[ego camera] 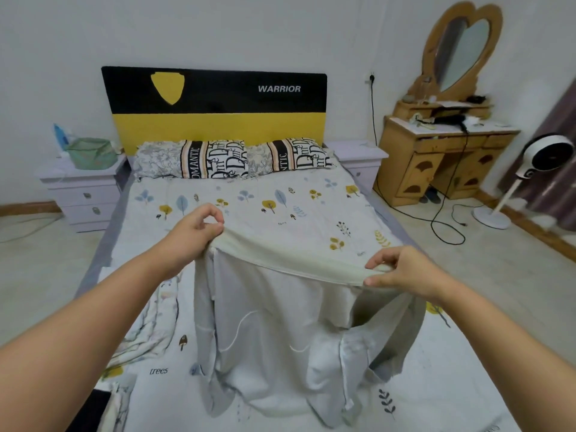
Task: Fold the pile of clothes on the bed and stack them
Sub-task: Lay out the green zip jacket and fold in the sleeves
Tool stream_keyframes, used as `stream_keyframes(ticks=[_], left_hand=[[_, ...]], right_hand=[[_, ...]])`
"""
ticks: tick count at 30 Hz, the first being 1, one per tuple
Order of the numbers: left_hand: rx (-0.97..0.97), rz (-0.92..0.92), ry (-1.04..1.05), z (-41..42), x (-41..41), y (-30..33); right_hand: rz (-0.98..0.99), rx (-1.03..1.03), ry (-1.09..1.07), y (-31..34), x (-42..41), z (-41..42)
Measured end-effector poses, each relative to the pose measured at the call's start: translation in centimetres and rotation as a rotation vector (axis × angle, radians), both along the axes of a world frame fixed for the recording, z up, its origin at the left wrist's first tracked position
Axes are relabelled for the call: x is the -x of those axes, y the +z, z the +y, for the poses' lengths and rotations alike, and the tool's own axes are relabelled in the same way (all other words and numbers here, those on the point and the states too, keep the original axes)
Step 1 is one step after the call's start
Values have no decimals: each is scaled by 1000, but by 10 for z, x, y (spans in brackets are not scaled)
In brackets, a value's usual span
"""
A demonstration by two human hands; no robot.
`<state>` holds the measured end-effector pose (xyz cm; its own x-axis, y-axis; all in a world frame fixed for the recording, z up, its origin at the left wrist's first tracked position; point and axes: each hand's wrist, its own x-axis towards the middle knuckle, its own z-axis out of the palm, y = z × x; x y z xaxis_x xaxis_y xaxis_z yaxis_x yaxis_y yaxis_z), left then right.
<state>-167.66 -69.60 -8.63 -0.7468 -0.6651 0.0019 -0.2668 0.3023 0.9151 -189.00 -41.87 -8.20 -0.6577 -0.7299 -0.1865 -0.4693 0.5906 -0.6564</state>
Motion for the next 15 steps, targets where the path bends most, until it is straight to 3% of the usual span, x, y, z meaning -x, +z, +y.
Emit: stream_keyframes(ticks=[4,7,12,15], left_hand=[[153,-63,-195,5,-5,3],[385,-239,-284,11,-9,8],[884,-407,-79,28,-13,17],[1028,-578,48,44,-13,29]], right_hand=[[229,-150,-2,-4,-10,3],[512,-233,11,-3,-15,6],[896,-300,-20,15,-25,17],[923,-293,-83,28,-34,20]])
